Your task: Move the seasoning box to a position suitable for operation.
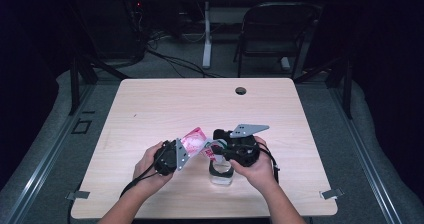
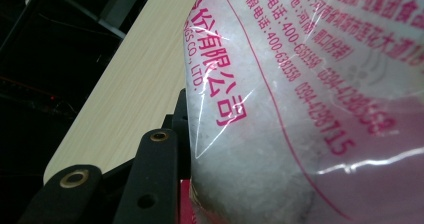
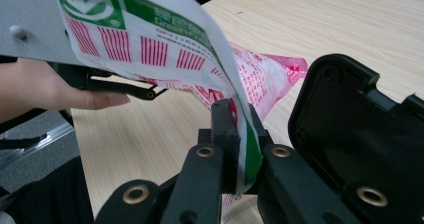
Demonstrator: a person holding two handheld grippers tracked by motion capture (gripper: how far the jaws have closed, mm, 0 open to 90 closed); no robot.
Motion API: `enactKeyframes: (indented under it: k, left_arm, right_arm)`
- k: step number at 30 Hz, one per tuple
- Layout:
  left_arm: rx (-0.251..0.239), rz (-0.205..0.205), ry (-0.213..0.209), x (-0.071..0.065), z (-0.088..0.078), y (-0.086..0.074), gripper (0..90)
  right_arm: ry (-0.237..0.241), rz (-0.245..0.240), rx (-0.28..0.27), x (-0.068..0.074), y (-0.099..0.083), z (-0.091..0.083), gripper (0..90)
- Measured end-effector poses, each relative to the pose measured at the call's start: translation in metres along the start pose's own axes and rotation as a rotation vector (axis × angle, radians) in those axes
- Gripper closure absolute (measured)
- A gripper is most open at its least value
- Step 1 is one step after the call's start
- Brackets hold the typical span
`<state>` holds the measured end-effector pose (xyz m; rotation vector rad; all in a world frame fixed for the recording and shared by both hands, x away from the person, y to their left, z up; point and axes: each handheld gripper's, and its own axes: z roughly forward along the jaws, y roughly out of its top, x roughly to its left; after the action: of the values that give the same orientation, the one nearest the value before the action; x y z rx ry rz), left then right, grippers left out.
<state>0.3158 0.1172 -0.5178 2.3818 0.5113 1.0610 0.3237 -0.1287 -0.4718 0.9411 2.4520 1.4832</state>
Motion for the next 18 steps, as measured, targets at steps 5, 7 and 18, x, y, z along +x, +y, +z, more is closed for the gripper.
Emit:
enactKeyframes:
  k: [5,7,18]
  left_arm:
    - [-0.007,0.019,0.020,0.0004,-0.0015,-0.0002,66.5]
    - [-0.011,0.024,0.018,-0.0001,-0.0015,-0.0001,66.5]
    - [-0.011,0.093,0.066,-0.0054,-0.0036,0.0031,66.6]
  right_arm:
    - [0.002,0.002,0.002,0.0001,-0.0002,0.0003,89.4]
    - [0.003,-0.002,0.005,0.0009,-0.0012,-0.0003,89.4]
    - [-0.004,0.002,0.012,0.0026,-0.0092,-0.0030,89.3]
